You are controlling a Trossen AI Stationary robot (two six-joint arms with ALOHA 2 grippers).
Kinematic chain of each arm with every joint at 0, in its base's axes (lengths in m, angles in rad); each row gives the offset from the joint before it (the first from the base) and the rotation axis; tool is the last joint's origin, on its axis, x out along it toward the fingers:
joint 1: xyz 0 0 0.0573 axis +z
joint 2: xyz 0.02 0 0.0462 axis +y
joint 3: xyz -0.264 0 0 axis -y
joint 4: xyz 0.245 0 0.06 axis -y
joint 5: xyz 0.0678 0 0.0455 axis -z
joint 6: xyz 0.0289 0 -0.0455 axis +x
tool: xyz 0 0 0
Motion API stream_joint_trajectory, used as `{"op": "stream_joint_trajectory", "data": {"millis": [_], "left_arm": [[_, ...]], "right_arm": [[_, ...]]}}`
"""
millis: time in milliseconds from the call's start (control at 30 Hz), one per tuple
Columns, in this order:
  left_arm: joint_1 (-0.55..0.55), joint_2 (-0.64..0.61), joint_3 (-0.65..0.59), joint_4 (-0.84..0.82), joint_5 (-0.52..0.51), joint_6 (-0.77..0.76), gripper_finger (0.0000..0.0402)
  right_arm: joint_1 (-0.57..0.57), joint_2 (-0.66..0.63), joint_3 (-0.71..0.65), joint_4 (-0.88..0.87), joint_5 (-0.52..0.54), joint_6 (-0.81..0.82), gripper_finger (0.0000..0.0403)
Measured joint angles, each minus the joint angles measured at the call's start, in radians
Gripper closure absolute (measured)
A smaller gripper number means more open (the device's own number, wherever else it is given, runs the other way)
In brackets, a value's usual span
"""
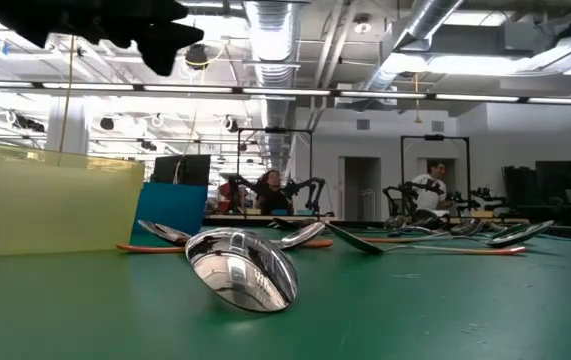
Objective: Sort silverware by color (type)
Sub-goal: Put the orange spoon into the green bin
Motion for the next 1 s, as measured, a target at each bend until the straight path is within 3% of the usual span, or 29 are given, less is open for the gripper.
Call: {"op": "stream_joint_trajectory", "data": {"millis": [467, 1000], "left_arm": [[-0.098, 0.349, 0.225, -0.113, 0.209, 0.461, 0.0223], [-0.205, 0.719, 0.522, -0.365, 0.242, 0.626, 0.0223]], "right_arm": [[0.067, -0.110, 0.000, -0.115, 0.002, 0.015, 0.0265], [0.079, -0.104, -0.001, -0.193, -0.002, -0.022, 0.0265]]}}
